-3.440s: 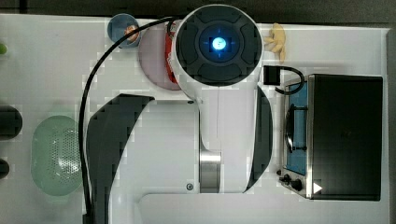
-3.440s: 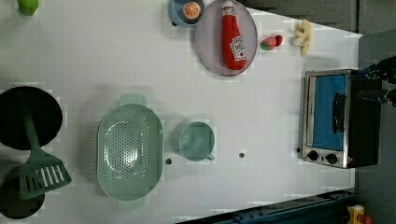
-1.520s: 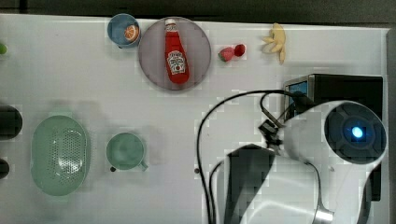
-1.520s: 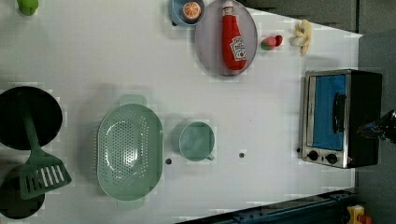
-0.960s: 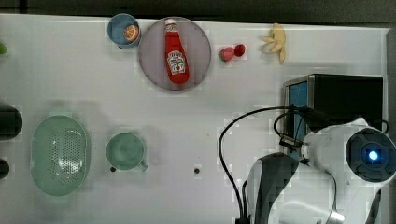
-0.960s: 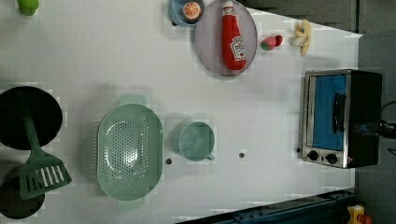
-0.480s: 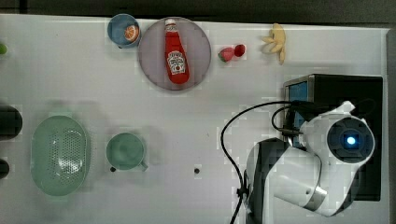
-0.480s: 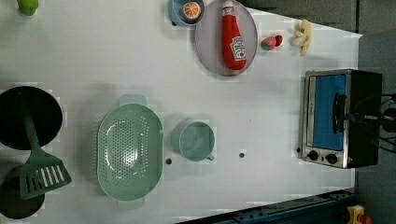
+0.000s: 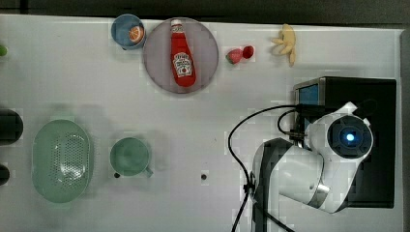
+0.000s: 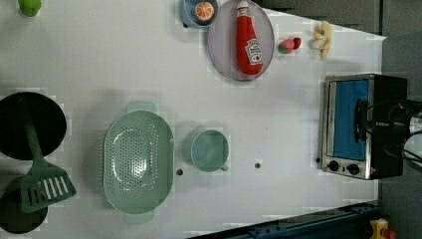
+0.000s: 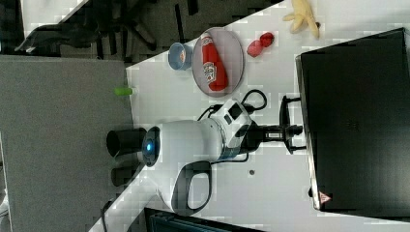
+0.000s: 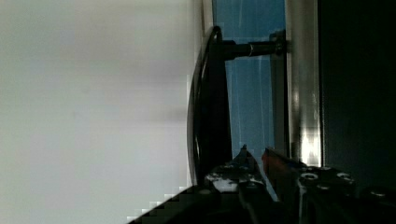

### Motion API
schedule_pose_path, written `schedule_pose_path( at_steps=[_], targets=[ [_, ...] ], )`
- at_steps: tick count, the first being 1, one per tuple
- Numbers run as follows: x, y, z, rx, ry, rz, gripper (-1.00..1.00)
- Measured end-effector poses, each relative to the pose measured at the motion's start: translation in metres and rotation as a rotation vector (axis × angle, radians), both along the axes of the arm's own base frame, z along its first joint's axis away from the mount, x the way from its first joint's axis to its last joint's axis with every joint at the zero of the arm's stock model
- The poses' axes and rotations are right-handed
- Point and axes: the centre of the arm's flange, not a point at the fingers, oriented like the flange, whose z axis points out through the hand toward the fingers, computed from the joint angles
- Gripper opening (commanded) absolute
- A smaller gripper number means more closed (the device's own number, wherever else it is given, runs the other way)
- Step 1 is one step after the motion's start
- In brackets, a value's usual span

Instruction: Flap open oven.

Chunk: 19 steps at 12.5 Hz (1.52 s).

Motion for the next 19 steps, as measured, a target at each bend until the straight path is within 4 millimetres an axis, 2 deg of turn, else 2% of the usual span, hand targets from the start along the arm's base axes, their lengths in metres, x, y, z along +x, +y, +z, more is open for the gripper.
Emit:
schedule_pose_path(
  at_steps=[3, 6, 8, 11, 13, 15, 17, 19],
  targets=[
    [0.001, 0.004, -0.002, -0.009, 0.002, 0.020, -0.65],
    [0.006, 0.017, -0.006, -0.042, 0.020, 0.056, -0.65],
    [0.011, 0.034, -0.010, -0.084, 0.037, 0.068, -0.65],
    [0.016, 0.073, -0.025, -0.146, 0.057, 0.095, -0.65],
    [0.024, 0.102, -0.047, -0.172, 0.075, 0.088, -0.65],
    [0.030, 0.141, -0.080, -0.223, 0.104, 0.108, -0.65],
    [0.029, 0.181, -0.120, -0.307, 0.140, 0.182, -0.65],
    [0.026, 0.209, -0.159, -0.370, 0.165, 0.200, -0.65]
  ],
)
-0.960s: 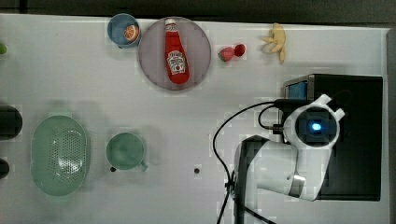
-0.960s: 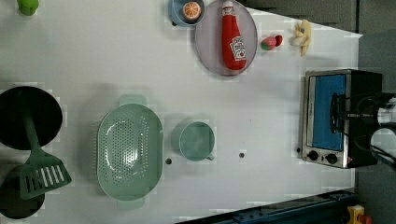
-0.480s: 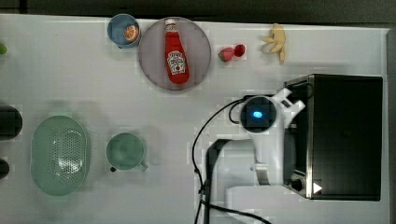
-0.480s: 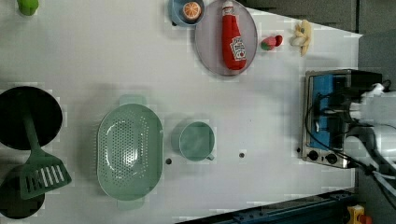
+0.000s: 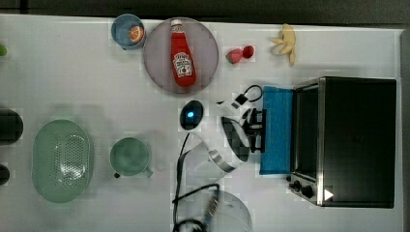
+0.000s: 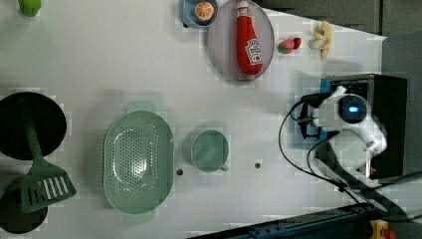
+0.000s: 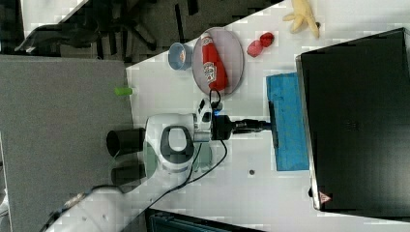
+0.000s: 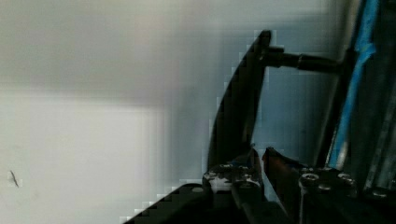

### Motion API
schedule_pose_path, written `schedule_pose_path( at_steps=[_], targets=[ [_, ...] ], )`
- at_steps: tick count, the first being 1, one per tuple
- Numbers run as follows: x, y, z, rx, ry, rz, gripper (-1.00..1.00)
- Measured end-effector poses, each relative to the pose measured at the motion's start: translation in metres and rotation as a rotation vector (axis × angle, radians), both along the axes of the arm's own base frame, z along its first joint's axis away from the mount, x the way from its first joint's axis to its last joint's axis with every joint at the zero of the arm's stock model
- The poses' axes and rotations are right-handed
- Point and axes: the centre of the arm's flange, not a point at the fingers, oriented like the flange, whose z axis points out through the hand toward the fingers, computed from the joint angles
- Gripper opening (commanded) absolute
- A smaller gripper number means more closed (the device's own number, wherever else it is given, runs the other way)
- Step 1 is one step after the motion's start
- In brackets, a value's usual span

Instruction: Flap open oven.

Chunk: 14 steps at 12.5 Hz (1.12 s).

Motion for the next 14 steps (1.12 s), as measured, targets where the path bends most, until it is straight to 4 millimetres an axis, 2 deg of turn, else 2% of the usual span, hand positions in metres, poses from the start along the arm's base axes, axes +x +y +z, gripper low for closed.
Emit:
schedule_pose_path(
  at_steps=[3, 6, 8, 10, 11, 12, 14],
  targets=[
    [-0.005, 0.020, -0.050, -0.070, 0.029, -0.012, -0.65],
    [0.002, 0.032, -0.054, -0.132, 0.030, -0.028, -0.65],
    [0.006, 0.032, -0.047, -0.121, 0.007, -0.069, -0.65],
    [0.016, 0.031, -0.022, -0.038, -0.059, -0.223, -0.65],
    [0.023, 0.032, 0.001, 0.015, -0.100, -0.303, -0.65],
    [0.033, 0.035, 0.032, 0.064, -0.159, -0.350, -0.65],
    [0.049, 0.039, 0.109, 0.212, -0.294, -0.490, -0.65]
  ],
)
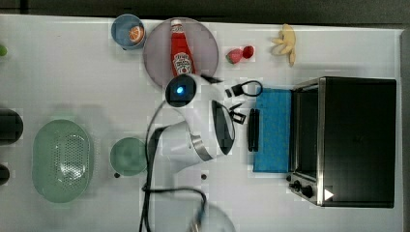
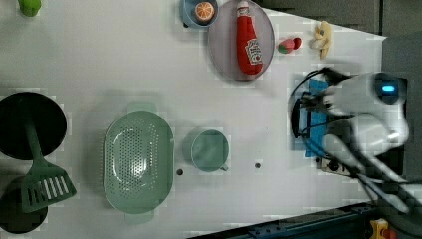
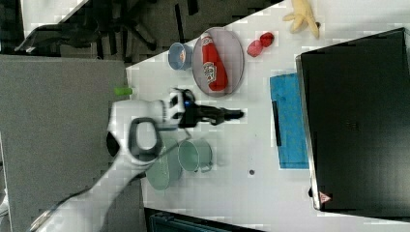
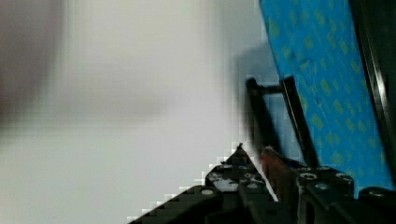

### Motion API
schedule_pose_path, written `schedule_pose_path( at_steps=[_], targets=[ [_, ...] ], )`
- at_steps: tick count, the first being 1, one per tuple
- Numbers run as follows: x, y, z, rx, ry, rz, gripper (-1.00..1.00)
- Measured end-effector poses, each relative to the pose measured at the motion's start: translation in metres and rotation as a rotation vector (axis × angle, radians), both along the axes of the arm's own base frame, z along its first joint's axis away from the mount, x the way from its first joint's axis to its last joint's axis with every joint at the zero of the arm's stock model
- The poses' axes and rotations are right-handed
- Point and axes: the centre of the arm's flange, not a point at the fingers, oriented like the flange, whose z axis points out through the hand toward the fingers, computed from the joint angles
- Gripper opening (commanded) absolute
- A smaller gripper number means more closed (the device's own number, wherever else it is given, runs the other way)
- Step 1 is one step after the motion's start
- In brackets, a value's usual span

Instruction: Flap open oven.

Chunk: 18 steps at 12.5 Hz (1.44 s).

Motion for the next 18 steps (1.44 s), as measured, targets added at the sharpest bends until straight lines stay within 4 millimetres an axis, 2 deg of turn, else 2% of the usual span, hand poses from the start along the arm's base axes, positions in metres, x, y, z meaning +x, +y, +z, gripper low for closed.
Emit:
schedule_pose_path(
  at_steps=[3, 4, 5, 7, 11, 15, 16, 18],
  targets=[
    [0.014, -0.010, 0.119, 0.168, -0.211, -0.147, -0.65],
    [0.014, -0.019, 0.151, 0.202, -0.260, -0.181, -0.65],
    [0.008, -0.027, 0.173, 0.249, -0.270, -0.230, -0.65],
    [-0.013, -0.036, 0.198, 0.278, -0.210, -0.277, -0.65],
    [-0.048, -0.042, 0.229, 0.286, -0.008, -0.342, -0.65],
    [-0.062, -0.042, 0.292, 0.306, -0.075, -0.385, -0.65],
    [-0.065, -0.045, 0.304, 0.313, -0.097, -0.390, -0.65],
    [-0.069, -0.047, 0.316, 0.319, -0.123, -0.405, -0.65]
  ],
)
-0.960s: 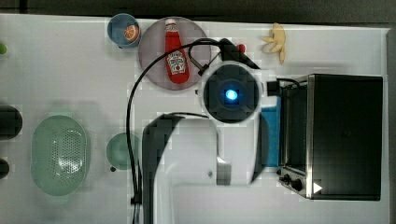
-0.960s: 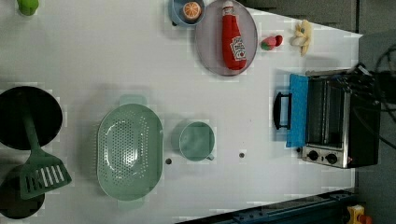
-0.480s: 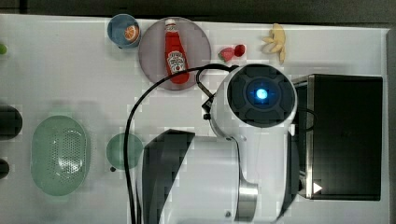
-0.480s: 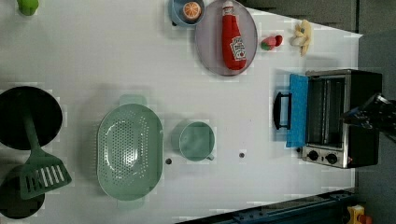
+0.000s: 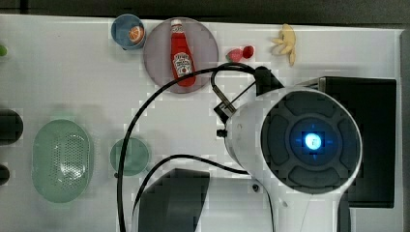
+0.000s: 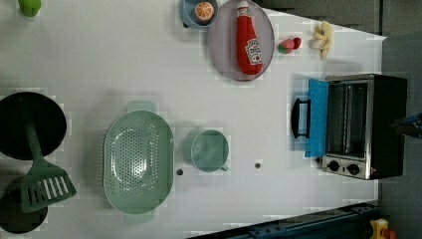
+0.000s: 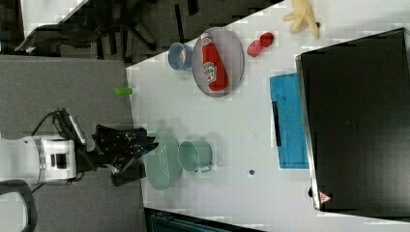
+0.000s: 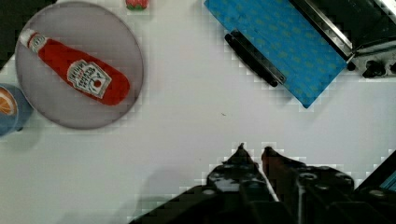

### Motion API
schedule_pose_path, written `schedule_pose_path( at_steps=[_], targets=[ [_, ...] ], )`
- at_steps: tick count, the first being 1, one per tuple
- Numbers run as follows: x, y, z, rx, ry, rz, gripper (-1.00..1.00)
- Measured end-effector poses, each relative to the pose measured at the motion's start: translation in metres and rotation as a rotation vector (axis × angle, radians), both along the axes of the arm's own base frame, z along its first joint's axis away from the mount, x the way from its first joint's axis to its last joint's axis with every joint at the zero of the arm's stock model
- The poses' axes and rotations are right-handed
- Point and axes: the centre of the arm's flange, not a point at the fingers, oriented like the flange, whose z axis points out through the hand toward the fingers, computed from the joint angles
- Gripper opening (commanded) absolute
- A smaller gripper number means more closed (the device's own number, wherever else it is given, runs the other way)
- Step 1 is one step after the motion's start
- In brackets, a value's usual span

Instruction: Flap open oven.

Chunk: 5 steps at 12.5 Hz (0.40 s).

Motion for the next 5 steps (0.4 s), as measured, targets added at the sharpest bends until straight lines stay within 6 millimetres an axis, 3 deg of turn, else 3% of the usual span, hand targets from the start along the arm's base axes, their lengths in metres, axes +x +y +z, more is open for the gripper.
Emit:
schedule_pose_path(
  at_steps=[5],
  targets=[
    [0.003, -0.004, -0.014, 0.001, 0.032, -0.022, -0.65]
  ],
)
